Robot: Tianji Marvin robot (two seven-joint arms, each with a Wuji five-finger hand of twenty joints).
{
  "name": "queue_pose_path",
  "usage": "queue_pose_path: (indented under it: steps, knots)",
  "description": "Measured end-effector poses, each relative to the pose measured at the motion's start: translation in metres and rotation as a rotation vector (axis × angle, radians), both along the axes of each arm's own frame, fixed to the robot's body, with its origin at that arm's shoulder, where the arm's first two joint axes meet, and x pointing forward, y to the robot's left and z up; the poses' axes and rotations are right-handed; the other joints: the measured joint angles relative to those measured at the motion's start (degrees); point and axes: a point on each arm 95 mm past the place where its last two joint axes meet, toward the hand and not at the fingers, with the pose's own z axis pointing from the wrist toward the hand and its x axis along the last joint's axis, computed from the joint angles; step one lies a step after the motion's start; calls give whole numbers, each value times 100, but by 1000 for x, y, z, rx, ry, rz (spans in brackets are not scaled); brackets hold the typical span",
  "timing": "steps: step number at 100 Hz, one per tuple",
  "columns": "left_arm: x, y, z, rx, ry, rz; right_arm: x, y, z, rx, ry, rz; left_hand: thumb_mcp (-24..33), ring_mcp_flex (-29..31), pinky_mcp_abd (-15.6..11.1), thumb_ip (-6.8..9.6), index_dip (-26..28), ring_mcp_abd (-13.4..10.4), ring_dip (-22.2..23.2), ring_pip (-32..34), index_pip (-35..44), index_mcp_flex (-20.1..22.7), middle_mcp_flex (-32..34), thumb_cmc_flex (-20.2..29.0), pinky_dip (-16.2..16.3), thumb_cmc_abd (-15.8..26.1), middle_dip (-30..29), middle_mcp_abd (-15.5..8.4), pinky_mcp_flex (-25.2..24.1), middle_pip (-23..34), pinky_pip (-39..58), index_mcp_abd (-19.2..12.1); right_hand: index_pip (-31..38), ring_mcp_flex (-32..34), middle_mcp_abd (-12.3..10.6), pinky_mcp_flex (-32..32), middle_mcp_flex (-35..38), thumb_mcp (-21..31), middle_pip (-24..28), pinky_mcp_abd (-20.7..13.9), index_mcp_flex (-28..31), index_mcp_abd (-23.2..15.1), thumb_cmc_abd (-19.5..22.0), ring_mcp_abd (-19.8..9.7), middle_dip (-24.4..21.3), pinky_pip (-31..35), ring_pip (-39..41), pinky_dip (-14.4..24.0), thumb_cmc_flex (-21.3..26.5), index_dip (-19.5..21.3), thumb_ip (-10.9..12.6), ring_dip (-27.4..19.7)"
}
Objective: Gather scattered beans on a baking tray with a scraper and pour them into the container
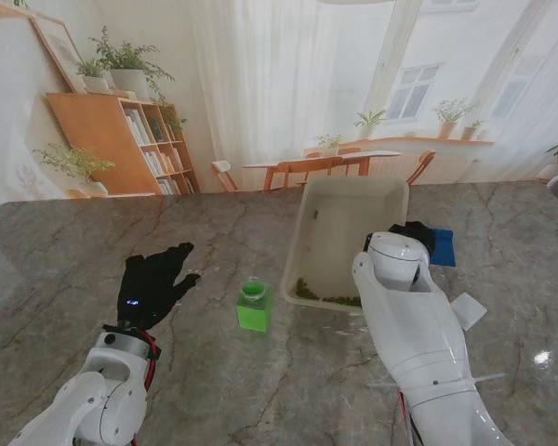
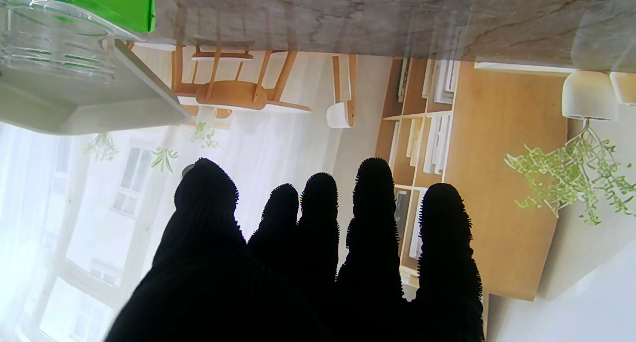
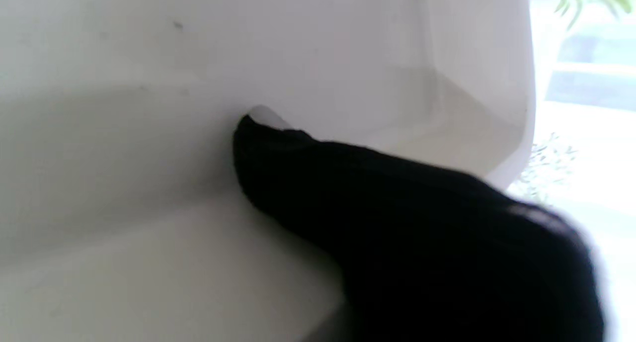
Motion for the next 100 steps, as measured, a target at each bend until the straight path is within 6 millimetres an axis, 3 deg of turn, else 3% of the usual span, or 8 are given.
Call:
queue_pose_path:
  steps: [49, 100]
  knots:
    - [7, -3, 0, 1, 7, -6, 42, 12, 54, 22, -91, 55, 0, 0, 0, 0, 0, 0, 1, 0, 0, 0, 0, 0, 0, 0, 0, 0, 0, 0, 0, 0, 2, -59, -72, 12, -7, 40, 55, 0, 1, 1, -42, -10, 388, 41, 72, 11, 18, 0, -56, 536]
    - [9, -1, 0, 22, 14, -2, 59, 45, 88, 41, -175, 234, 0, 0, 0, 0, 0, 0, 1, -1, 0, 0, 0, 0, 0, 0, 0, 0, 0, 0, 0, 0, 54, -140, -91, 12, -39, 54, 56, 0, 1, 3, -47, -10, 679, 44, 187, 106, 19, 0, -57, 813]
